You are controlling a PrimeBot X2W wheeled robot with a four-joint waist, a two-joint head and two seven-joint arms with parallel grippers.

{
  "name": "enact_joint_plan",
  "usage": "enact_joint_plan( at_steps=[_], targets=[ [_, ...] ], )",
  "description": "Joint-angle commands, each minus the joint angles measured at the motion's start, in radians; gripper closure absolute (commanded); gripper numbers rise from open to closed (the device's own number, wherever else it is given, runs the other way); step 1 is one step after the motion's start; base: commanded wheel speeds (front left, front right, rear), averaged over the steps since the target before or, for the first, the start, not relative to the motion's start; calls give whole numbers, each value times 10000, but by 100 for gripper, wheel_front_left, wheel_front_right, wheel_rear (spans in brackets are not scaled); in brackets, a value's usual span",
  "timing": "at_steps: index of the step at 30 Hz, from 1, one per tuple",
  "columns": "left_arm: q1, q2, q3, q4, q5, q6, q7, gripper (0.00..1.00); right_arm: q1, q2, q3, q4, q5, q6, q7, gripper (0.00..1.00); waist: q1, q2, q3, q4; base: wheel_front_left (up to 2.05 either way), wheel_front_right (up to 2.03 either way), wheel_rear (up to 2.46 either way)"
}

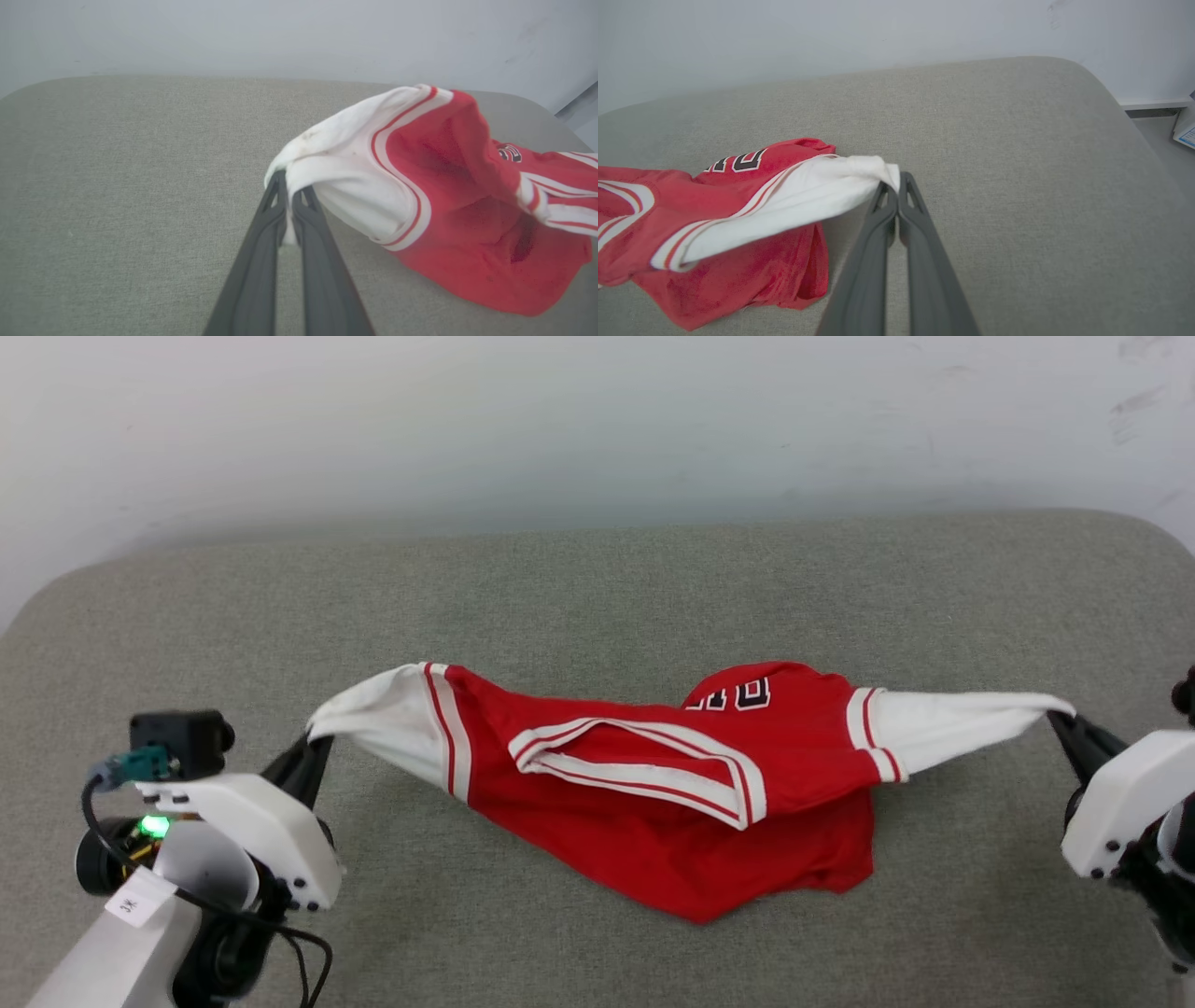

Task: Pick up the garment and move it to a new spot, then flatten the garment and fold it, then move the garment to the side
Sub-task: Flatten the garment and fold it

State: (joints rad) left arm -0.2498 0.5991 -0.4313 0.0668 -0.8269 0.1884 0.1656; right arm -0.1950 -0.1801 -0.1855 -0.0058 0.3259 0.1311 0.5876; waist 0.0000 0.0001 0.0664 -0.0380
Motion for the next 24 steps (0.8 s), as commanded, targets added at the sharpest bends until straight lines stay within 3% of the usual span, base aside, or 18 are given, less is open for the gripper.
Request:
enact_joint_plan(
  at_steps=[1, 9, 16, 24],
  targets=[
    [-248, -88, 144, -25, 30, 24, -209, 100, -370, -173, -25, 92, -31, -9, -114, 100, 0, -1, -14, 14, 0, 0, 0],
    [-2755, -703, 563, 896, -24, -406, -723, 100, -2820, -384, -134, 1240, -61, -7, -792, 100, 0, -1, 380, 154, 0, 0, 0],
    [-5817, -1146, 619, 2462, 316, -840, -884, 100, -5658, -704, -114, 2532, -332, -7, -1578, 100, 0, -1, 1347, 192, 0, 0, 0],
    [-9210, -1130, 774, 4179, 901, -1242, -1446, 100, -9116, -963, 124, 3947, -823, -7, -2752, 100, 0, -1, 2760, 11, 0, 0, 0]
  ],
)
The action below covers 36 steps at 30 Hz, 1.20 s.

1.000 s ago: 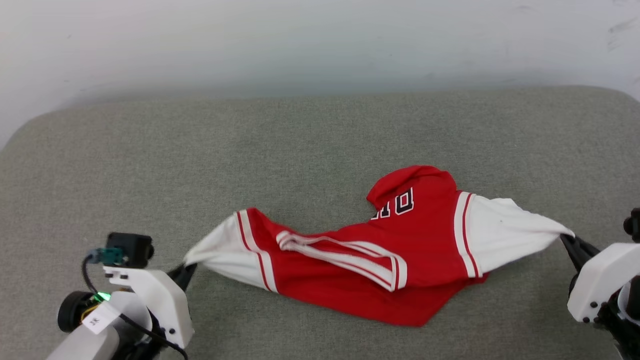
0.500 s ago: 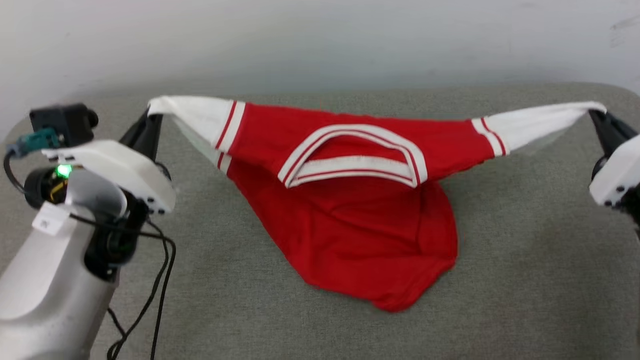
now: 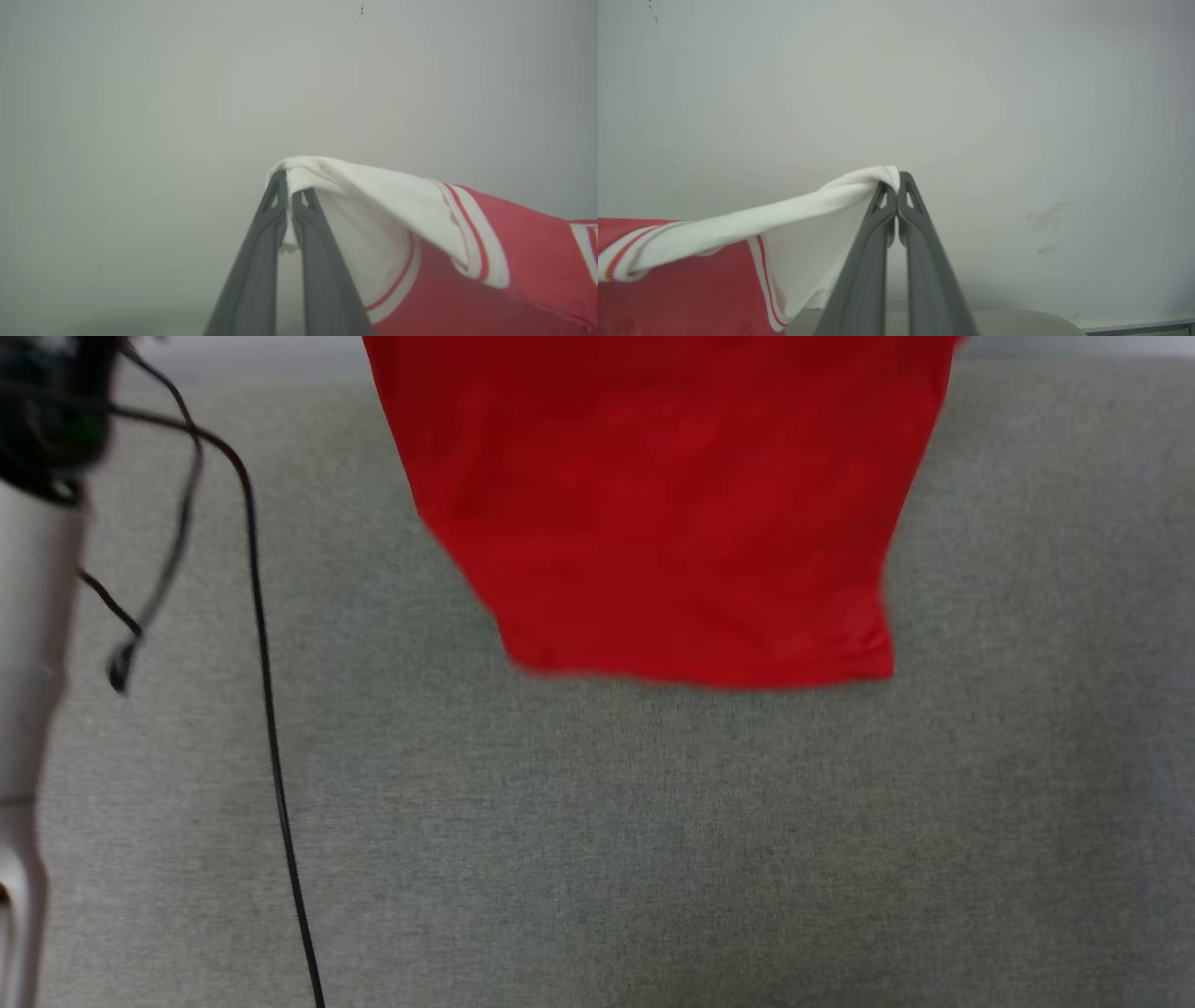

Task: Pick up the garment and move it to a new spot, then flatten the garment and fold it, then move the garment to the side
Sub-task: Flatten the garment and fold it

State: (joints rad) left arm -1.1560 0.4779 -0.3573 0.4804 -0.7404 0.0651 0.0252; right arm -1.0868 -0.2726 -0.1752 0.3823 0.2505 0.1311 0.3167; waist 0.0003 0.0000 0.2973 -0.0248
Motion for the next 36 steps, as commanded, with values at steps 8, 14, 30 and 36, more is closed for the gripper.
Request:
enact_joint_plan(
  at_steps=[8, 14, 30, 36],
  targets=[
    [-2567, 482, 157, 930, 561, -350, -555, 100, -3064, -205, 564, 1373, -304, -9, -1252, 100, -3, 0, 1327, -476, 0, 0, 0],
    [-3242, 499, 121, 1341, 578, -525, -632, 100, -4184, -257, 1134, 2352, -100, -9, -1728, 100, -3, 0, 1936, -513, 0, 0, 0],
    [-1030, 218, 48, 2428, -267, -1472, -1302, 100, -2271, -242, 2730, 4418, 1681, -9, -3011, 100, -3, 0, 2100, -272, 0, 0, 0],
    [1302, 116, -58, 2332, -578, -1610, -1875, 100, 146, -347, 3100, 4125, 2340, -9, -3302, 100, -3, 0, 1066, -169, 0, 0, 0]
  ],
)
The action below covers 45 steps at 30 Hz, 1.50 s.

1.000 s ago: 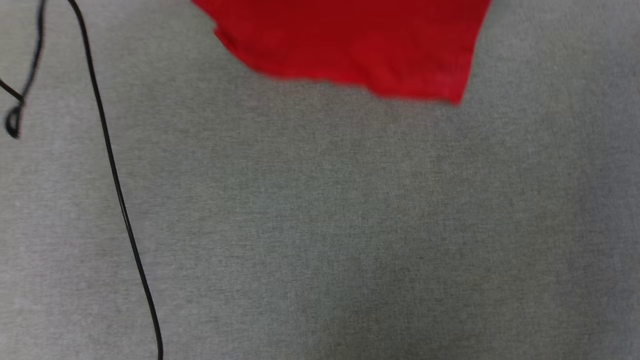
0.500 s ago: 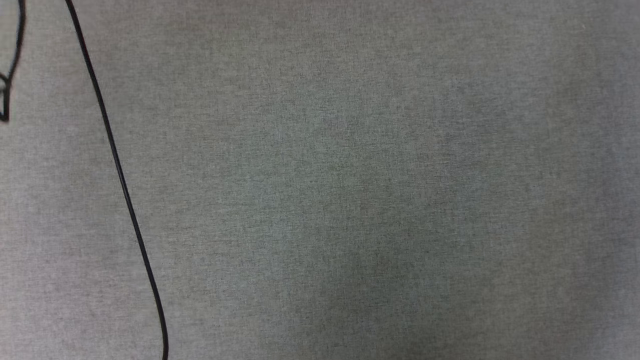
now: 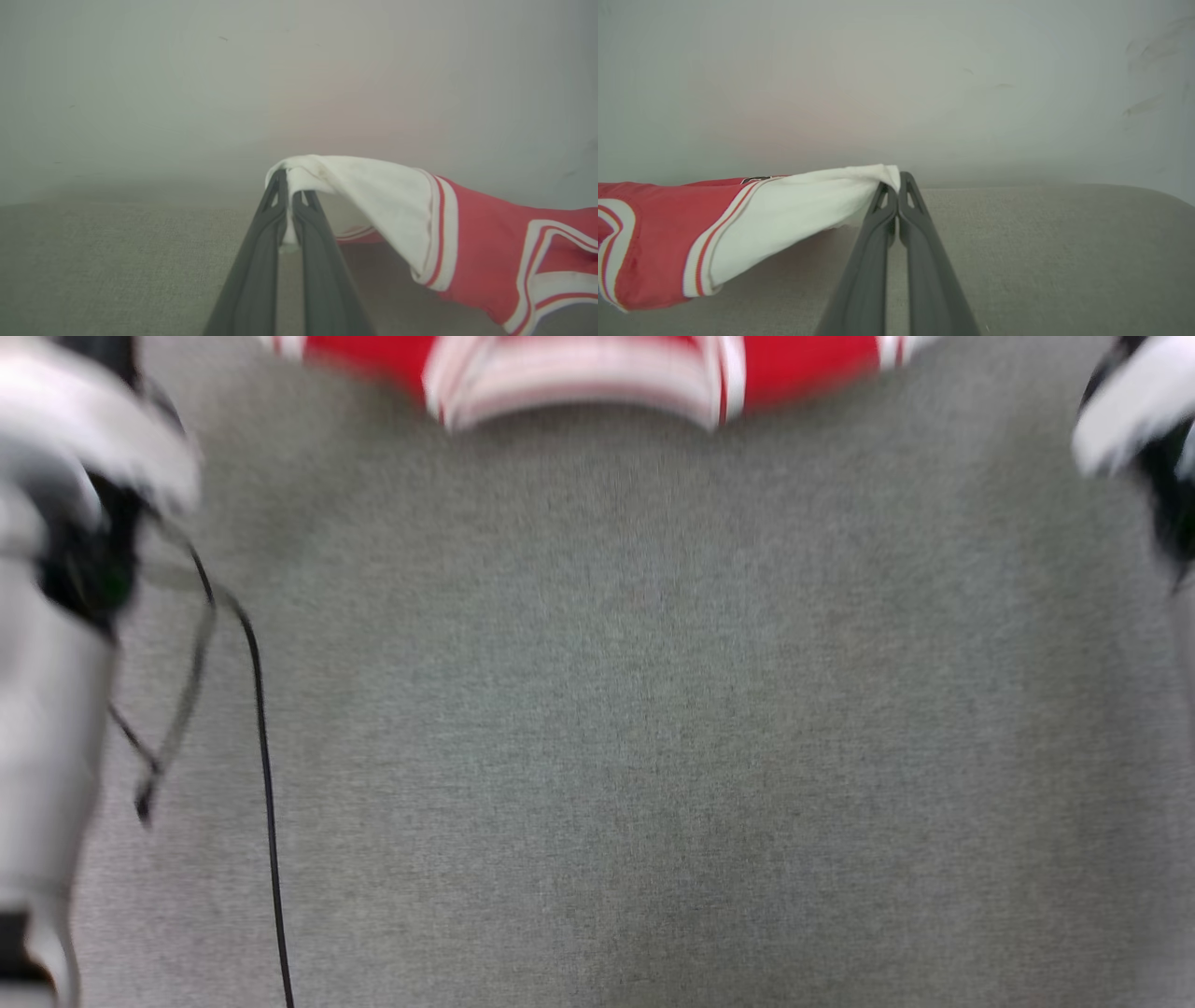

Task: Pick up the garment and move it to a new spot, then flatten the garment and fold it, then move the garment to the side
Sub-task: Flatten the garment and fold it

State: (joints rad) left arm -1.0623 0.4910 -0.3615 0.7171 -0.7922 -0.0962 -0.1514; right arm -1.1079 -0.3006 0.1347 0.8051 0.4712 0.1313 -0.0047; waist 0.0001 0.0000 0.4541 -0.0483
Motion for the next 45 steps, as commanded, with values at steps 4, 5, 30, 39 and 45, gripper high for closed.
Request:
enact_joint_plan(
  at_steps=[4, 5, 30, 39, 45],
  targets=[
    [2087, -36, 57, -339, -294, 97, -508, 100, 2101, -225, 18, -426, 408, -11, -129, 100, -1, 0, -1264, 114, 0, 0, 0],
    [2491, -33, 95, -420, -353, 122, -573, 100, 2520, -269, -22, -521, 511, -11, -125, 100, -1, 0, -1451, 138, 0, 0, 0],
    [11693, 438, 954, -5457, -1430, 2848, -524, 100, 11807, 1108, -3035, -4909, -423, -15, 1415, 100, -1, 0, -4715, 440, 0, 0, 0],
    [12736, 326, 342, -7024, -1161, 3350, -208, 100, 14003, 2318, -4213, -7005, -1490, -14, 3027, 100, -1, 0, -4829, 753, 0, 0, 0],
    [12381, 395, 80, -7458, -793, 3492, -102, 100, 13662, 2484, -3894, -7703, -1584, -11, 3201, 0, -1, 0, -4676, 748, 0, 0, 0]
  ],
)
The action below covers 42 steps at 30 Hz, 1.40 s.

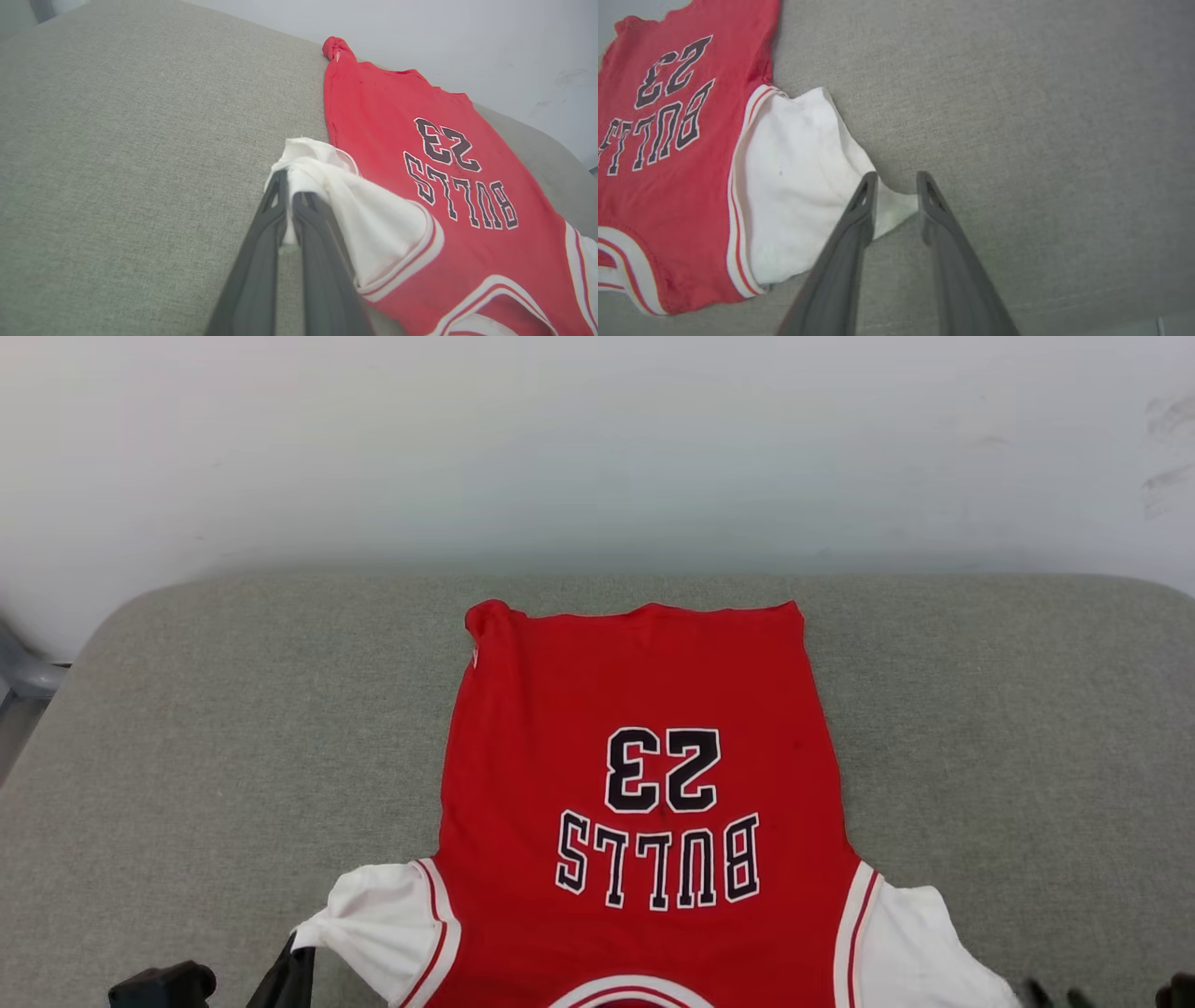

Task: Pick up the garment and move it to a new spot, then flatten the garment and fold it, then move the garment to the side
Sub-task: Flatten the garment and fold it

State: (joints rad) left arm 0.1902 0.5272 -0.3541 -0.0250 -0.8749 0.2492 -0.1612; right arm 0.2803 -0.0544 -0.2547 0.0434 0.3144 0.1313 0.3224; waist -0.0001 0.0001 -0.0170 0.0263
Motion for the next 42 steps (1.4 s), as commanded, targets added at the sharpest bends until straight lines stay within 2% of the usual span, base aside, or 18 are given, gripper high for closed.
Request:
enact_joint_plan(
  at_steps=[1, 5, 9, 15, 25, 30, 36, 40, 41, 42],
  targets=[
    [-220, 52, -33, -107, 109, 28, 8, 100, -411, 32, 25, -189, 87, -9, -254, 0, 1, -1, 93, 17, 0, 0, 0],
    [-626, 138, -112, -453, 424, 88, -36, 100, -1647, 46, -112, -126, 115, -9, -981, 0, 1, -1, 634, 140, 0, 0, 0],
    [-1237, 111, -194, -848, 785, 99, -153, 100, -3674, -28, -266, 563, 75, -9, -1318, 0, 1, -1, 1609, 358, 0, 0, 0],
    [-2422, -142, -523, -1178, 1256, -194, -279, 100, -7007, -832, -84, 2548, 159, -9, -659, 0, 1, -1, 3093, 949, 0, 0, 0],
    [-3953, -755, -1048, -1135, 1745, -800, -588, 100, -11382, -2280, 1034, 5085, -405, -9, 2492, 0, 1, -1, 4878, 2011, 0, 0, 0],
    [-4613, -1119, -1235, -1034, 1923, -1098, -746, 100, -12881, -2440, 1257, 5673, -840, -9, 3559, 0, 1, -1, 5612, 2496, 0, 0, 0],
    [-5065, -1547, -1379, -768, 2055, -1413, -892, 100, -13753, -2463, 1274, 6644, -1167, -8, 4501, 0, 1, -1, 6099, 2803, 0, 0, 0],
    [-5068, -1718, -1364, -518, 2079, -1571, -967, 100, -13357, -2452, 1093, 7840, -1597, -14, 6396, 0, 1, -1, 6068, 2857, 0, 0, 0],
    [-5054, -1754, -1356, -472, 2082, -1607, -985, 100, -13289, -2434, 976, 7992, -1700, -14, 6751, 42, 1, -1, 6039, 2866, 0, 0, 0],
    [-5033, -1770, -1347, -428, 2092, -1615, -987, 100, -13275, -2441, 885, 8085, -1811, -15, 7007, 96, 1, -1, 6010, 2870, 0, 0, 0]
  ],
)
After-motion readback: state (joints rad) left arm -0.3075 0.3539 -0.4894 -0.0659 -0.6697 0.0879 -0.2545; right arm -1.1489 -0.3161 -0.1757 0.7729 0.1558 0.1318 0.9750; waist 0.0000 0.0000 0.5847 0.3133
